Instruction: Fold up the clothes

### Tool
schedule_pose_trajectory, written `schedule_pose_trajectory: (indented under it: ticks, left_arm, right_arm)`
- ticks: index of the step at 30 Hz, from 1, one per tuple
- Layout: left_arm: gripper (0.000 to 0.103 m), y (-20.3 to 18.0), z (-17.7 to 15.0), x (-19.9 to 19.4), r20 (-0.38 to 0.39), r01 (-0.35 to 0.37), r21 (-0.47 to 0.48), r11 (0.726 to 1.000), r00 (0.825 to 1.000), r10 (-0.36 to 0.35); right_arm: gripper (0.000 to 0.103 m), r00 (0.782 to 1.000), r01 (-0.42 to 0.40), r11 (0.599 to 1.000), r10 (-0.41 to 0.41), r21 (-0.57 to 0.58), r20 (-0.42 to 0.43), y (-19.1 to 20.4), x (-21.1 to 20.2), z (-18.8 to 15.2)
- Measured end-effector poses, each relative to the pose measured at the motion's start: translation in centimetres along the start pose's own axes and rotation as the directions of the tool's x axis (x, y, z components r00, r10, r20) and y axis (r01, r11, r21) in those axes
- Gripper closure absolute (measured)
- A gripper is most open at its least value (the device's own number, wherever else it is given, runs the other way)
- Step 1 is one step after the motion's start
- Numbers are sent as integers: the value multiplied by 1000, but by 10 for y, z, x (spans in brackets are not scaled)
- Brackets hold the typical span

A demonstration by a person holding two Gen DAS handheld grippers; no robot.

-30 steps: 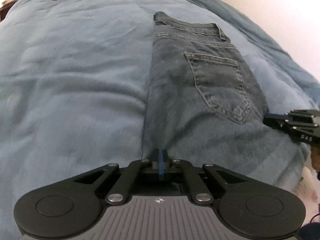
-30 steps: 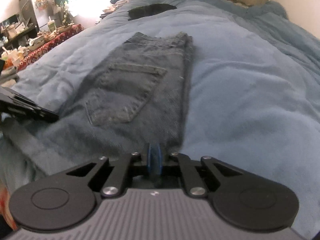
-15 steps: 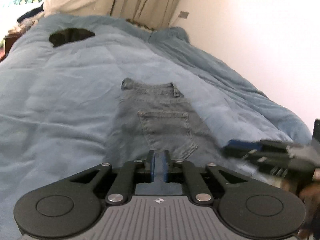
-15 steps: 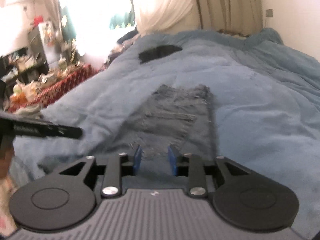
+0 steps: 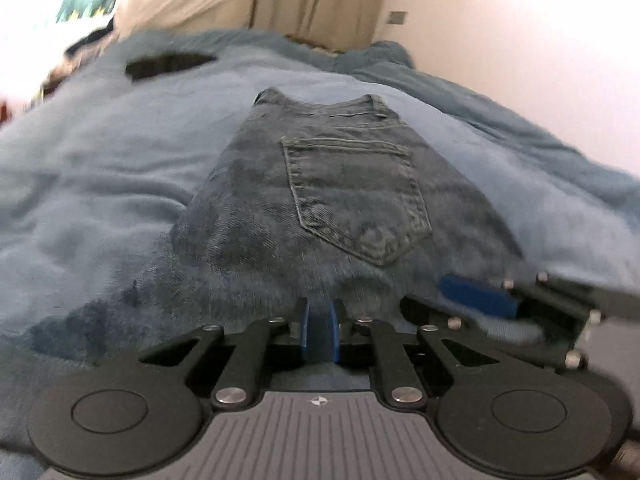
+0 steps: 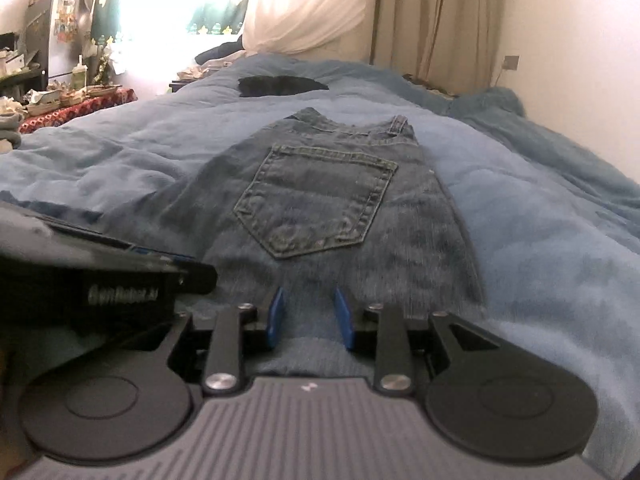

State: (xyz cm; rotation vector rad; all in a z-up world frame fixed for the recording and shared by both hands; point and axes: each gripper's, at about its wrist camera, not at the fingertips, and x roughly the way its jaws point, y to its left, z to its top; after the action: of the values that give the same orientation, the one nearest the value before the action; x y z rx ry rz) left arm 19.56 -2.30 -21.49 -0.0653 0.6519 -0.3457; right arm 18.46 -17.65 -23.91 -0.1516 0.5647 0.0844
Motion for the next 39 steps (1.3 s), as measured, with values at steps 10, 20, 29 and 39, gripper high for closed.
schedule_pose_trajectory:
  ticks: [10,20,29,39]
  left_arm:
    - [91,7,-5,-1,30,24,-43,999,999,-23]
    - [92,4,-10,-3,49,25,-48,999,999,-23]
    - [86,-5,-12,-38,101,79,-21,997,992,-76]
    - [81,-10,-22,-43,105,48,18,999,993,-49]
  right_arm:
    - [56,999,-8,1000,7,16,42,-7,-19,0]
    - [42,997,46,998,-48,41,54,-40,-65,-15]
    - [41,996,45,998,-48,46,79,-45,-65,-42]
    - [41,993,50,997,-56,54,108,-43,-83,-28]
